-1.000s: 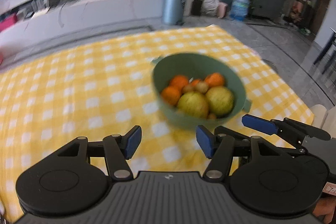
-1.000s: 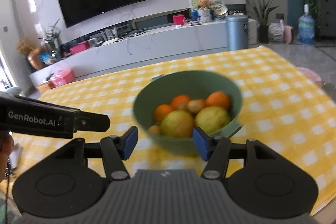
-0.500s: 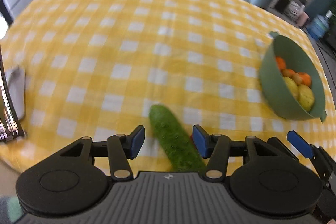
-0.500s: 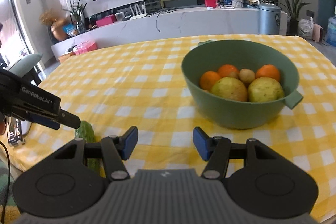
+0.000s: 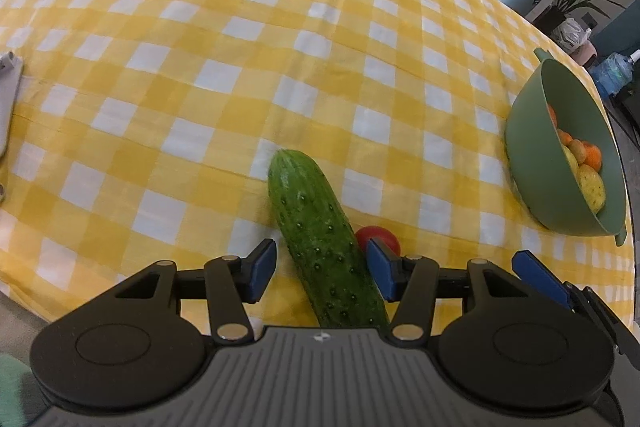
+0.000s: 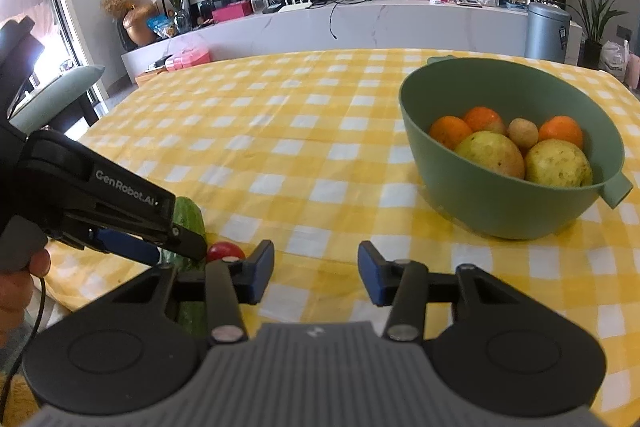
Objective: Organize fruits
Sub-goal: 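Grasp the green cucumber with the left tool while the right tool grasps the red tomato, then carry the held cucumber and tomato over the green colander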
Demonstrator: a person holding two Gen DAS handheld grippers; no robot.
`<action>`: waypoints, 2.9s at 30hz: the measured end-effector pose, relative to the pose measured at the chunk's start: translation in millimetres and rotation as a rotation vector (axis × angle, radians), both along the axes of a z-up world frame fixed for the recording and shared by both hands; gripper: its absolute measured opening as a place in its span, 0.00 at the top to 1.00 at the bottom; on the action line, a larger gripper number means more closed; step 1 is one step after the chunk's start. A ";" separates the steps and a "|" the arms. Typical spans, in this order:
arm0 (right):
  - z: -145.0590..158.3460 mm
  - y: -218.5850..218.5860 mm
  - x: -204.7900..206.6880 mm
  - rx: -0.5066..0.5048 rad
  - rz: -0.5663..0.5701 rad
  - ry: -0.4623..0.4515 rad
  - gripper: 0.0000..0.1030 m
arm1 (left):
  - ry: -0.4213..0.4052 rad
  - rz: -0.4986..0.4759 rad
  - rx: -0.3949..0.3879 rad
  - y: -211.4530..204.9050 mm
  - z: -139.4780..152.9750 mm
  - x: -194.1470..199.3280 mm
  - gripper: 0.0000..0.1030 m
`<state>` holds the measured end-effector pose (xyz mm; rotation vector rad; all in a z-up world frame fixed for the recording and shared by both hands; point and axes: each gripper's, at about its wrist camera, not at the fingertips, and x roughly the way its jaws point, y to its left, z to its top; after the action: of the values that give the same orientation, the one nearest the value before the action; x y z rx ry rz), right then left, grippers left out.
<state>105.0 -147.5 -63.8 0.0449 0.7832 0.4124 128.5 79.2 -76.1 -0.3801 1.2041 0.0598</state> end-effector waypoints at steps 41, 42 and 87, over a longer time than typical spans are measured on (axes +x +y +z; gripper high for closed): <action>-31.0 58.6 32.0 -0.030 0.233 0.087 0.75 | -0.093 -0.149 -0.048 7.9 1.1 11.0 0.41; -30.8 58.3 31.8 -0.020 0.238 0.091 0.78 | -0.091 -0.150 -0.046 7.5 0.7 10.7 0.41; 15.9 -16.8 -0.6 0.022 -0.070 -0.028 0.78 | -0.378 -0.248 0.162 -52.0 44.0 -25.3 0.58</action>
<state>104.4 -164.3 -47.9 0.0866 0.7472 0.3544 103.2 27.1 -32.1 -0.0907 0.8571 -0.1233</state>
